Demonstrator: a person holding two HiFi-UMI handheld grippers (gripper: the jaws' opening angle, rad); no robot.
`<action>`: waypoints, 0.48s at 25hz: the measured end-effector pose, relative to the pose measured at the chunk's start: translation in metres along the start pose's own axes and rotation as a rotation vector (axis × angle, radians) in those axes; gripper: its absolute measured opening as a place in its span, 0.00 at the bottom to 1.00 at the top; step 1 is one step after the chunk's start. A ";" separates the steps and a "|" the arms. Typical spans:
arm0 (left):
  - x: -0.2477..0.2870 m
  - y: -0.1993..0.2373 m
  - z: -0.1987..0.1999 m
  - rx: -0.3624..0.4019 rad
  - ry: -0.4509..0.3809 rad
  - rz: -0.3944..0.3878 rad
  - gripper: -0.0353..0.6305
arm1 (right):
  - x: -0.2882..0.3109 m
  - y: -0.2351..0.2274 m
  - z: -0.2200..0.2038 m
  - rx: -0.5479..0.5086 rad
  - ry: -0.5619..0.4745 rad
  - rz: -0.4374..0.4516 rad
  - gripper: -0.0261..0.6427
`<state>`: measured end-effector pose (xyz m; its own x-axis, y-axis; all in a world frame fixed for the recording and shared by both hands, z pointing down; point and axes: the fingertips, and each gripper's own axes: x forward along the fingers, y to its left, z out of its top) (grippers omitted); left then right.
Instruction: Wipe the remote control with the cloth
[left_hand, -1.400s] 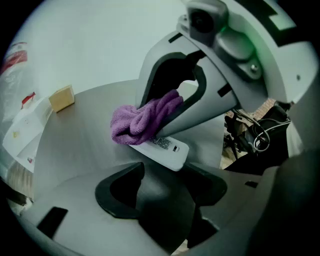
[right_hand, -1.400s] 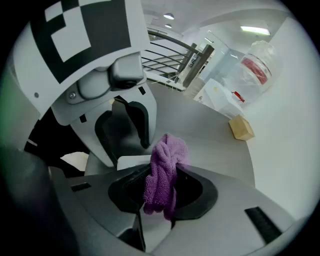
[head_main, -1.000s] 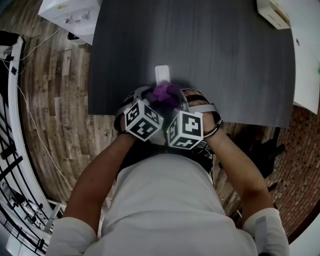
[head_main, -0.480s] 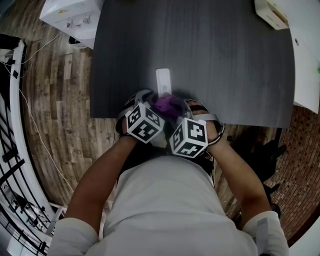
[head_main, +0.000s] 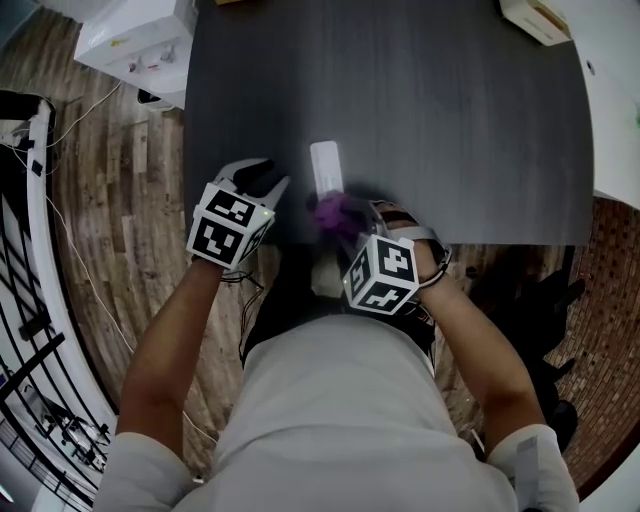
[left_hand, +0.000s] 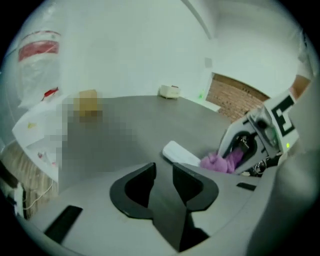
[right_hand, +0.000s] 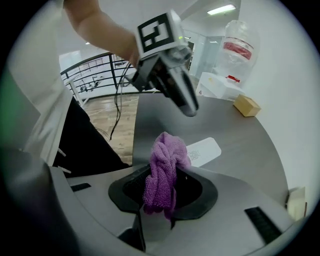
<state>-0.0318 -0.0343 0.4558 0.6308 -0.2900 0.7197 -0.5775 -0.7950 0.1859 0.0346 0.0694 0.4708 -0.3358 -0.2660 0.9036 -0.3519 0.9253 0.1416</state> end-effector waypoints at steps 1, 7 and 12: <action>0.006 -0.002 0.019 0.026 -0.020 -0.017 0.21 | 0.000 0.001 0.000 0.001 0.002 -0.006 0.22; 0.063 -0.049 0.051 0.201 0.034 -0.173 0.08 | 0.002 0.001 0.004 0.002 0.020 -0.017 0.22; 0.080 -0.053 0.026 0.170 0.109 -0.219 0.08 | -0.003 0.010 0.002 -0.020 0.032 -0.010 0.22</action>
<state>0.0630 -0.0299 0.4862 0.6662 -0.0498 0.7441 -0.3328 -0.9128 0.2368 0.0301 0.0792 0.4688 -0.3042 -0.2667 0.9145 -0.3374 0.9279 0.1584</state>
